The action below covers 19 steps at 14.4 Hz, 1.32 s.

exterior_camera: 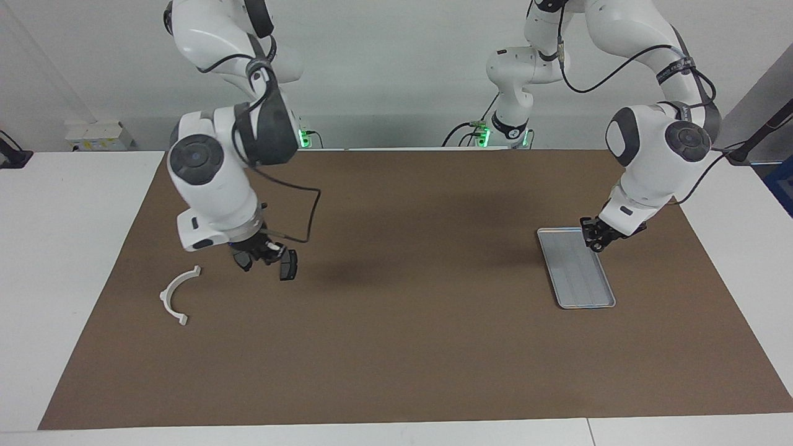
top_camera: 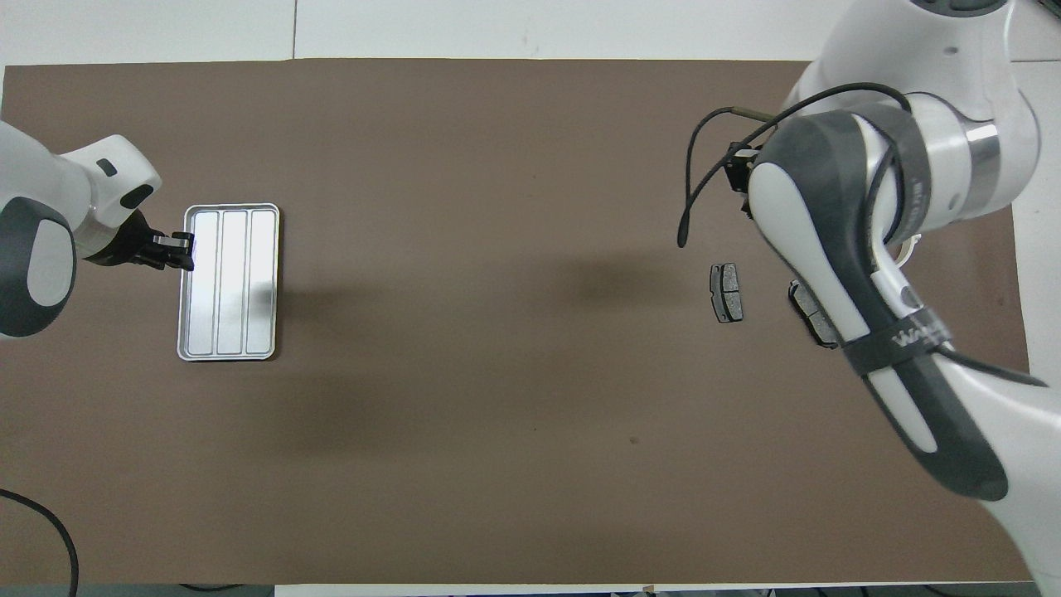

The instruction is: Pick bearing gear from pile to tray

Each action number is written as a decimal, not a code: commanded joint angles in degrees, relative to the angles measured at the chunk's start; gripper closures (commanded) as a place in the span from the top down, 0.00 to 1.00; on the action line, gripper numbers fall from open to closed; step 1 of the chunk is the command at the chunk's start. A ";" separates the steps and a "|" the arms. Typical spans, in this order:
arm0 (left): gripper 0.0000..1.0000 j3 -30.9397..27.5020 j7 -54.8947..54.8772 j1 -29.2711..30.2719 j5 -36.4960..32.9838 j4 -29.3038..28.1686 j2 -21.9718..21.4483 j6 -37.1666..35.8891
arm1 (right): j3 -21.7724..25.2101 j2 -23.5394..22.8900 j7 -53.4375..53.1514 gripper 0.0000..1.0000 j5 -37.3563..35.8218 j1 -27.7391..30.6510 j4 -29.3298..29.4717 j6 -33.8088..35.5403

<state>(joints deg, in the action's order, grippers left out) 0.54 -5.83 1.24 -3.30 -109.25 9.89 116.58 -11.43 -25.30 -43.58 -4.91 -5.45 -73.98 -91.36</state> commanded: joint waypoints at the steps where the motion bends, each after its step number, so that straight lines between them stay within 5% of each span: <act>1: 0.00 0.95 -0.85 1.13 -0.39 -13.68 -6.36 9.44 | 0.00 -1.41 -18.65 0.00 2.17 -7.79 1.92 -1.43; 8: 0.00 0.95 -0.15 0.51 -0.31 -24.42 -6.72 19.83 | -0.09 -1.50 -40.77 0.00 3.94 -18.10 -9.67 -20.33; 13: 0.00 0.95 -0.23 0.43 -0.31 -25.49 -6.72 20.09 | 0.09 -8.35 -48.34 0.00 -0.62 -22.15 -12.06 -32.54; 14: 0.62 0.95 -0.41 0.43 -0.31 -24.87 -6.46 19.66 | 0.09 -9.75 -49.13 0.00 -0.98 -22.32 -12.06 -34.39; 15: 0.99 0.95 -0.50 0.43 -0.39 -23.13 -6.11 18.87 | 0.18 -10.72 -49.75 0.00 -0.98 -22.33 -12.06 -36.50; 19: 1.00 1.21 -0.15 -0.10 0.04 -9.08 -4.53 4.48 | 0.18 -11.26 -49.93 0.00 -1.77 -22.15 -13.89 -40.02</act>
<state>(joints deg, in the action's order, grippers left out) 1.81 -6.36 1.82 -3.29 -125.94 5.08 128.62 -11.01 -37.24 -92.04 -5.21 -27.98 -86.06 -129.04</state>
